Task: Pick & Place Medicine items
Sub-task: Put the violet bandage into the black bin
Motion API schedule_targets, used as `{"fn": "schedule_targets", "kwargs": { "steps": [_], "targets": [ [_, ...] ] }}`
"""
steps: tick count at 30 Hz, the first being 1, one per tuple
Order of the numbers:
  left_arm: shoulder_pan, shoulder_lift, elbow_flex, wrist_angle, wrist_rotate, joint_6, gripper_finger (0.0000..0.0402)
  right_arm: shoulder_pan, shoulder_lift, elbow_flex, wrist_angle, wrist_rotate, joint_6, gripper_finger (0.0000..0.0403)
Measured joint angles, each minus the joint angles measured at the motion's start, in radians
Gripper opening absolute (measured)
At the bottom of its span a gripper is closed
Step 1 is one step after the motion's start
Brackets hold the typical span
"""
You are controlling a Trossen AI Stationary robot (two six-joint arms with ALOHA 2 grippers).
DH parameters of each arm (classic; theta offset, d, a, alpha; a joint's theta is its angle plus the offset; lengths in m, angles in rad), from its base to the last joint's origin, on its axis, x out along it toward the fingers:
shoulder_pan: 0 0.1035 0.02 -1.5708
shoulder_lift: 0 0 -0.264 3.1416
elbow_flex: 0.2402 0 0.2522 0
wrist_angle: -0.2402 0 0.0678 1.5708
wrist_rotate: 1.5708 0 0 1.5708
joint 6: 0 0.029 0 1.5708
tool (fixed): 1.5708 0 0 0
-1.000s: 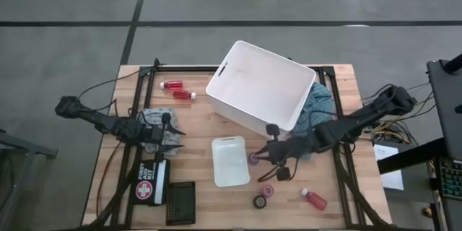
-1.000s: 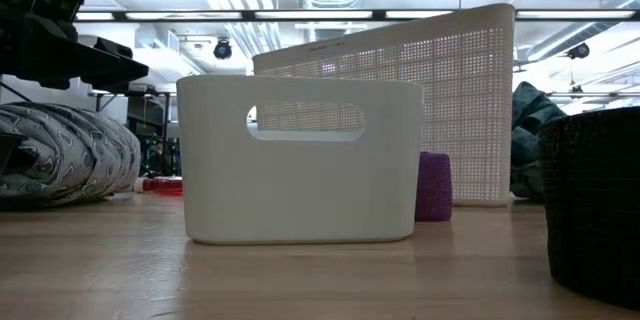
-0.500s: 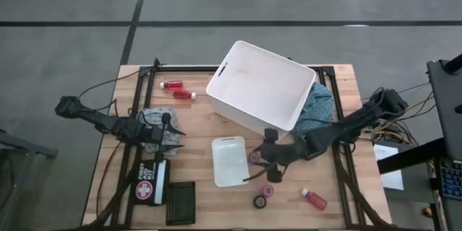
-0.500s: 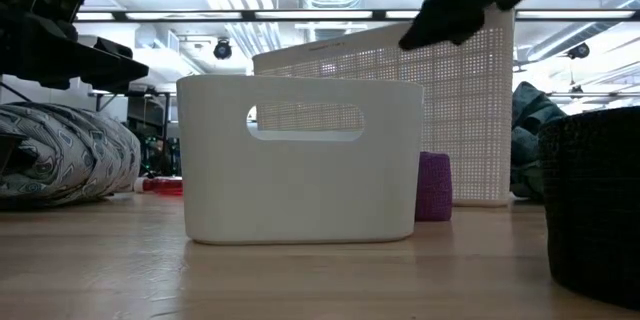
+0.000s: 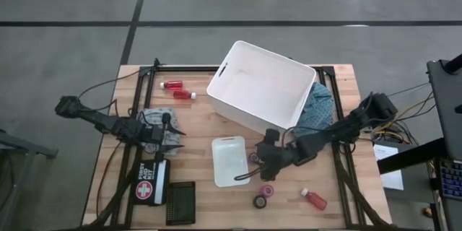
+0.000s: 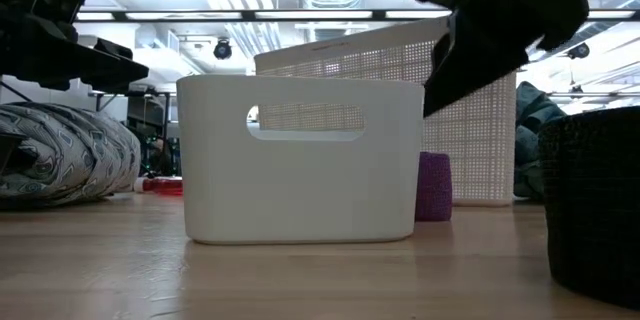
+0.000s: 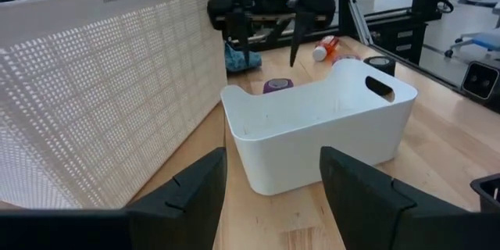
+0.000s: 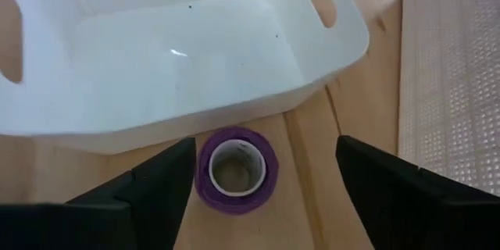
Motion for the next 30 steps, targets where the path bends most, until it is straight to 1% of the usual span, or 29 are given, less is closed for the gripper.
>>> {"fn": "schedule_targets", "kwargs": {
  "steps": [3,6,25,30],
  "targets": [
    [0.0,0.0,0.0,0.001,0.0,0.0,0.0209,0.0,0.01,0.0,-0.001,-0.003,0.002,0.0319],
    [0.0,0.0,0.0,0.0,0.0,0.0,0.0209,0.0,0.027,-0.001,-0.001,-0.035,0.02,0.0323],
    [0.0,0.0,0.0,0.0,0.0,0.003,0.0209,0.0,0.11,-0.002,0.056,-0.073,0.022,0.032],
    [0.0,0.0,0.0,0.0,0.0,0.003,0.0209,0.0,0.111,-0.002,0.058,-0.078,0.022,0.0322]
  ]
}}
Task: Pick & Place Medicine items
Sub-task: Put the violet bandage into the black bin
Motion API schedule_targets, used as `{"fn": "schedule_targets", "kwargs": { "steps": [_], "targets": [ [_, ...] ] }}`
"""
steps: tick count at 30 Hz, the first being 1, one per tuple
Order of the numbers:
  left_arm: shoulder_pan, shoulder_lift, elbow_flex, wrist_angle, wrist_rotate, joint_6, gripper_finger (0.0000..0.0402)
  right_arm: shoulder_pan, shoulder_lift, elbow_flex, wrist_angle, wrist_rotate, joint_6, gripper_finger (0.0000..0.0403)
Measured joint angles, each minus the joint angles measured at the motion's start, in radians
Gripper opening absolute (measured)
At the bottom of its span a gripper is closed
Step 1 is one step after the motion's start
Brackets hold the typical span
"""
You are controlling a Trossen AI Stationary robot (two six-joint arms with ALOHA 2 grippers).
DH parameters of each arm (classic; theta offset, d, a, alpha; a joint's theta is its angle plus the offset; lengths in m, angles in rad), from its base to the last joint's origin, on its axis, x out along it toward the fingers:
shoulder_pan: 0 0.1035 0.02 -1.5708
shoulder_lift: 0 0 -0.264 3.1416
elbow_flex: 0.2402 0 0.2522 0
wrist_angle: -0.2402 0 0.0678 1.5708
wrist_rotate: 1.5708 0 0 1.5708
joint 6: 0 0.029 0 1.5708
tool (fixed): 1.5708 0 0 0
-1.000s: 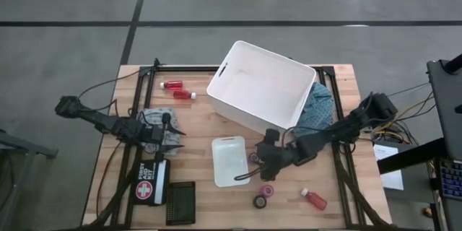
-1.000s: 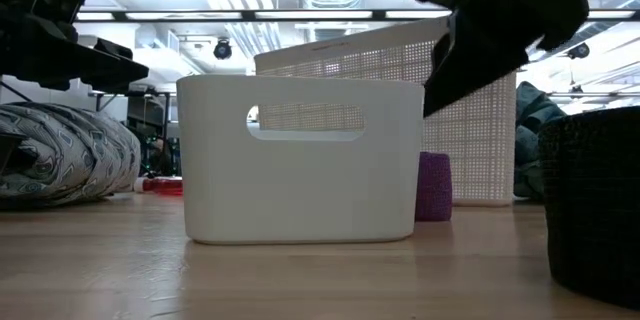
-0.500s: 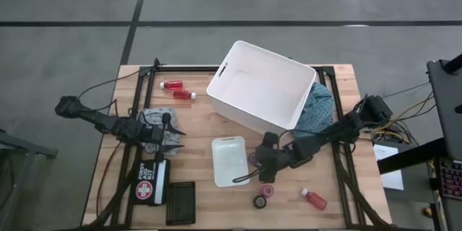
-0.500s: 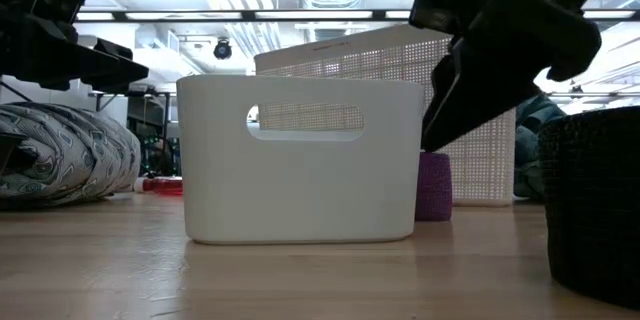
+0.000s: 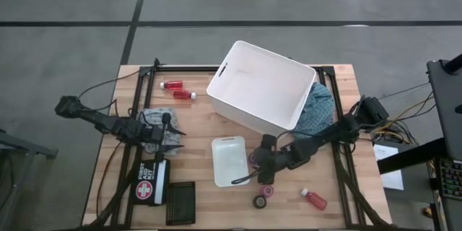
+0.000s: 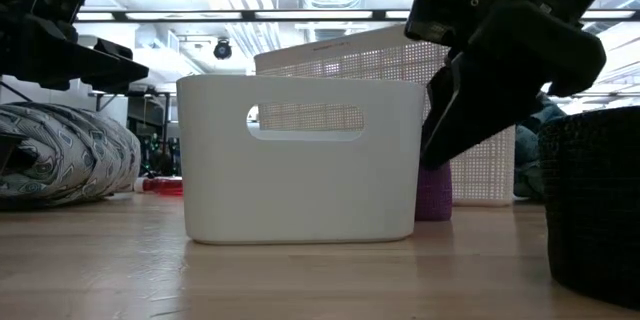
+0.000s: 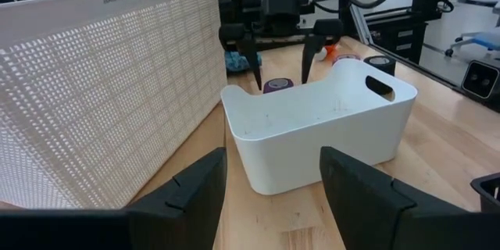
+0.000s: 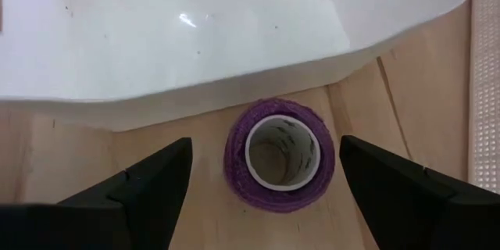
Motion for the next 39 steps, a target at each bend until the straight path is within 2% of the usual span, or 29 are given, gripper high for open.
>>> {"fn": "schedule_targets", "kwargs": {
  "steps": [28,39],
  "targets": [
    [0.0,0.0,0.0,0.0,0.0,-0.003,0.0209,0.0,0.02,-0.002,-0.002,-0.019,0.001,0.0208],
    [0.0,0.0,0.0,0.0,0.0,-0.002,0.0209,0.002,-0.022,-0.002,-0.018,-0.018,0.003,0.0208]
  ]
}}
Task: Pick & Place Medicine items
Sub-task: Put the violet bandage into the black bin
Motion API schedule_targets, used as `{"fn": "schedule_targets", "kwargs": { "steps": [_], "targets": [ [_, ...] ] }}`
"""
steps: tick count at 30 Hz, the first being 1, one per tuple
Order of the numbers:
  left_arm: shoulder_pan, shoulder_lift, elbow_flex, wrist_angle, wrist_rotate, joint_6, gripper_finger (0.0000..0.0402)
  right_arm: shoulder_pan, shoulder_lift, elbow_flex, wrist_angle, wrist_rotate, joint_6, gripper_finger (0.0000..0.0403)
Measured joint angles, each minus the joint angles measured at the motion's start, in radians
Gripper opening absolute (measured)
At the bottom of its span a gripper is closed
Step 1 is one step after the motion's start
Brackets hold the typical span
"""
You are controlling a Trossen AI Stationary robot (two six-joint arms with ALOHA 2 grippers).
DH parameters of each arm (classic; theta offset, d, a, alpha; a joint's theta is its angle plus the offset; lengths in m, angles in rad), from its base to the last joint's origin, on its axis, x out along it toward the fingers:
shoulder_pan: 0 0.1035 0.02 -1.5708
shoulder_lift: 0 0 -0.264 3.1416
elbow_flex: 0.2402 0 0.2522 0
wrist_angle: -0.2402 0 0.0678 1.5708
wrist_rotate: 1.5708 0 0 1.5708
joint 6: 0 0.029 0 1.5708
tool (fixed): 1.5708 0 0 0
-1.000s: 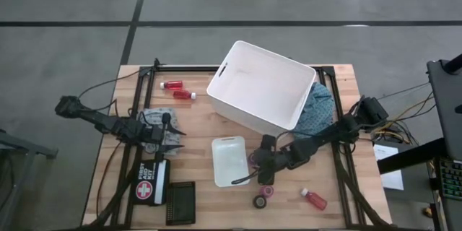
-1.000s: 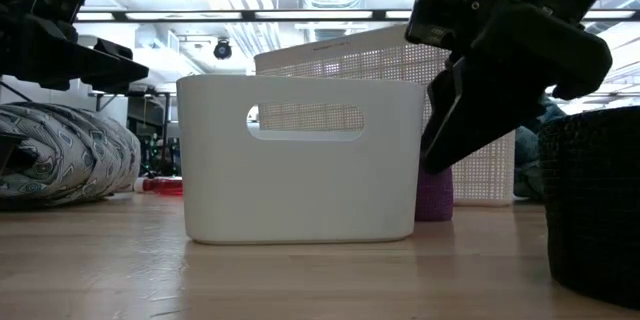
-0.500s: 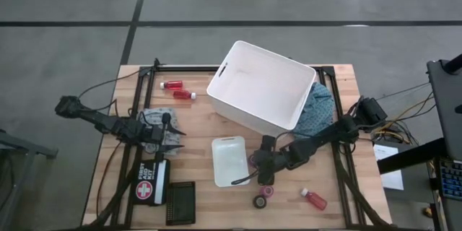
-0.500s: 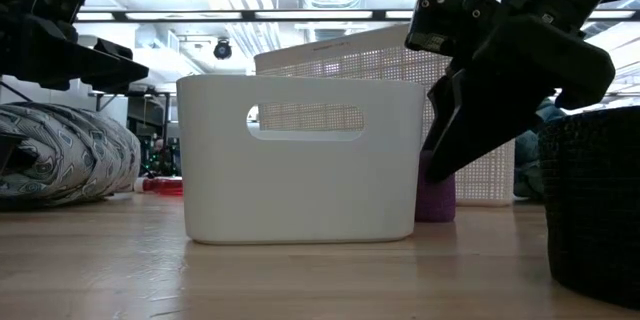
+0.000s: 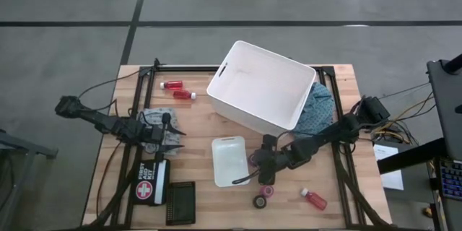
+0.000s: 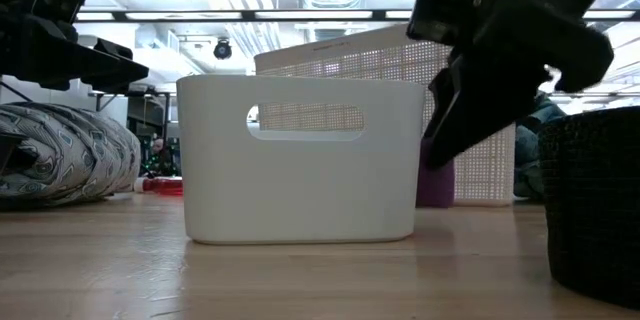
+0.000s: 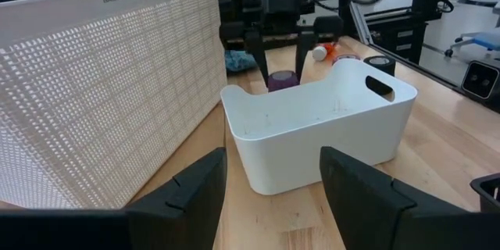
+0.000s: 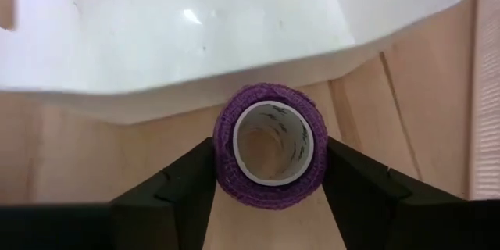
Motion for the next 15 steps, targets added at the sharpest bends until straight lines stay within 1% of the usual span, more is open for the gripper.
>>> {"fn": "schedule_targets", "kwargs": {
  "steps": [10,15],
  "targets": [
    [0.0,0.0,0.0,0.0,0.0,0.002,0.0209,0.013,-0.151,0.0,-0.001,0.001,-0.005,0.021],
    [0.0,0.0,0.0,0.0,0.0,0.002,0.0209,0.043,-0.236,0.0,0.055,0.002,-0.068,0.021]
  ]
}}
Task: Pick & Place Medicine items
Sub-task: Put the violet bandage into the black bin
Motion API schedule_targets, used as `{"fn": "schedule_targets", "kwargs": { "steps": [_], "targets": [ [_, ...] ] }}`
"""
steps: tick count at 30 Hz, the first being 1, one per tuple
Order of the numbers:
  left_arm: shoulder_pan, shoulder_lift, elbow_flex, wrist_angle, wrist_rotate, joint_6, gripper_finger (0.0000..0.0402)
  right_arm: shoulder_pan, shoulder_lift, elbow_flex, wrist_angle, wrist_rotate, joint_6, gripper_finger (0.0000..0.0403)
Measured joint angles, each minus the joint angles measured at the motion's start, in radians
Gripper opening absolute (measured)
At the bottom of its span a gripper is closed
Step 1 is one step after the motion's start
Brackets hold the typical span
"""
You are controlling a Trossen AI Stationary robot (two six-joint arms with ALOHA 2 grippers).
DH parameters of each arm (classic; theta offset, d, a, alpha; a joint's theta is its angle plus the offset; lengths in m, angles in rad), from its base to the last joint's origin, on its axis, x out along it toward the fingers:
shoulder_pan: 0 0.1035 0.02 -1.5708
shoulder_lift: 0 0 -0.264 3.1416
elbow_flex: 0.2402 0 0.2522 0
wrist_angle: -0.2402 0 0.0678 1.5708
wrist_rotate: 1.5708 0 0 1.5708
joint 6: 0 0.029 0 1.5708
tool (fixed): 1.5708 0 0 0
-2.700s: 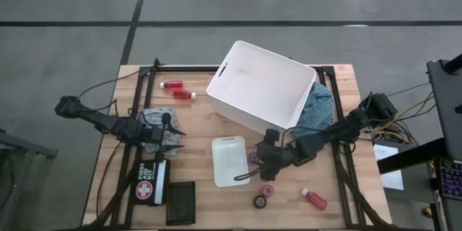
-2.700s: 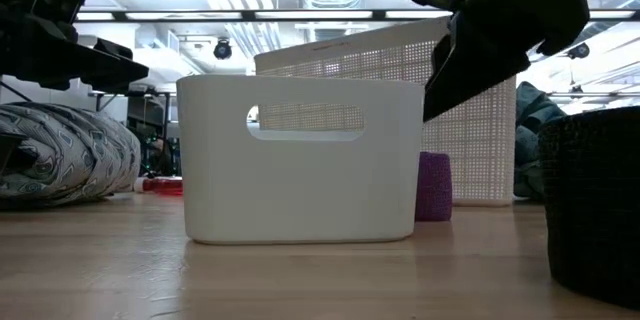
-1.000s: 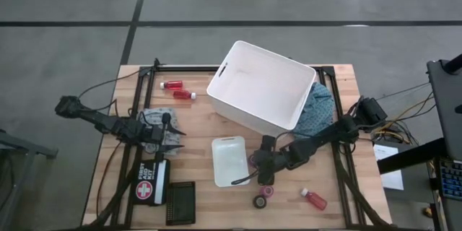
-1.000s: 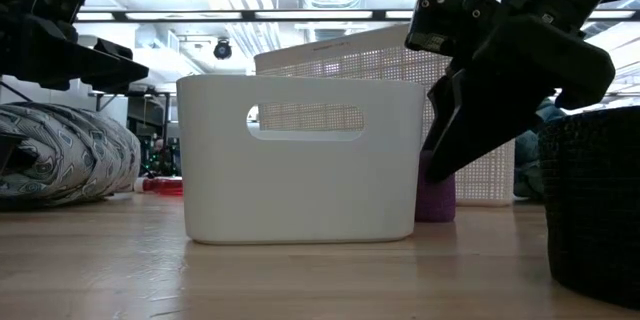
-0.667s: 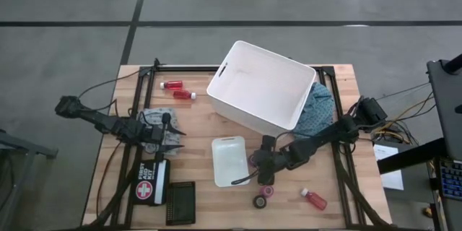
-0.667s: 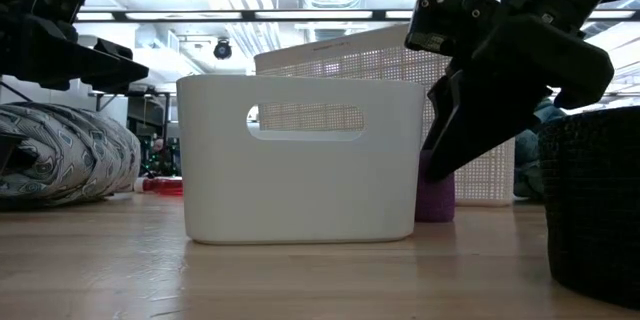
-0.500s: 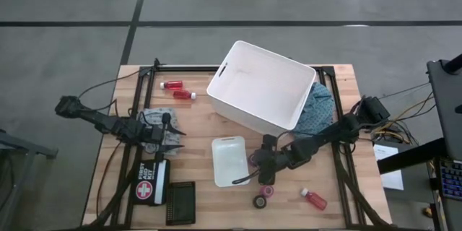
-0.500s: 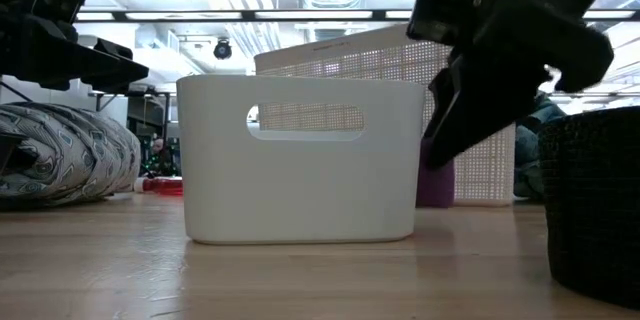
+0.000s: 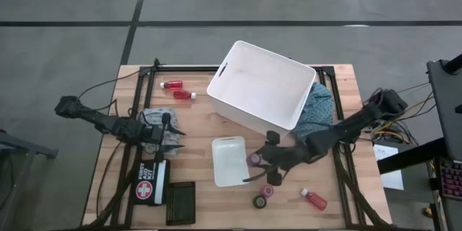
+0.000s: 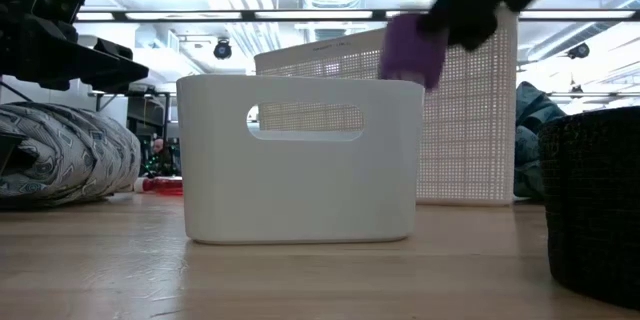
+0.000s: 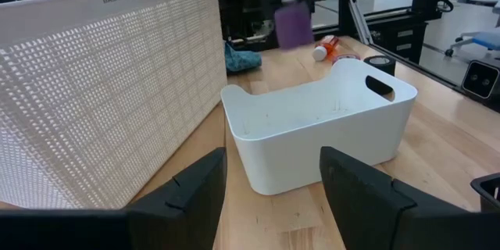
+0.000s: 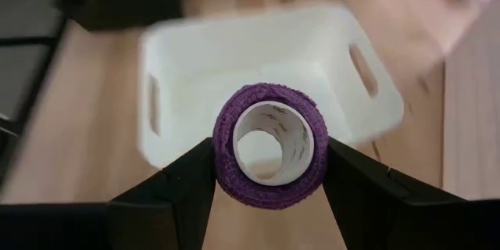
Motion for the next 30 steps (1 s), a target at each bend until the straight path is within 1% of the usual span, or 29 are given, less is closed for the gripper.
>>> {"fn": "schedule_targets", "kwargs": {
  "steps": [5,11,13,16,25,30],
  "targets": [
    [0.0,0.0,0.0,0.0,0.0,0.0,0.0209,0.039,-0.046,0.0,0.136,-0.001,-0.09,0.021],
    [0.0,0.0,0.0,0.0,0.0,0.0,0.0209,0.064,-0.027,0.0,0.341,-0.007,-0.161,0.021],
    [0.0,0.0,0.0,0.0,0.0,0.0,0.0209,0.064,-0.006,0.0,0.39,-0.017,-0.161,0.021],
    [0.0,0.0,0.0,0.0,0.0,-0.001,0.0209,0.064,0.032,0.0,0.458,-0.059,-0.164,0.021],
    [0.0,0.0,0.0,0.0,0.0,-0.003,0.0209,0.075,0.175,0.001,0.663,-0.065,-0.164,0.021],
    [0.0,0.0,0.0,0.0,0.0,-0.003,0.0209,0.084,0.27,0.061,0.681,-0.063,-0.161,0.021]
  ]
}}
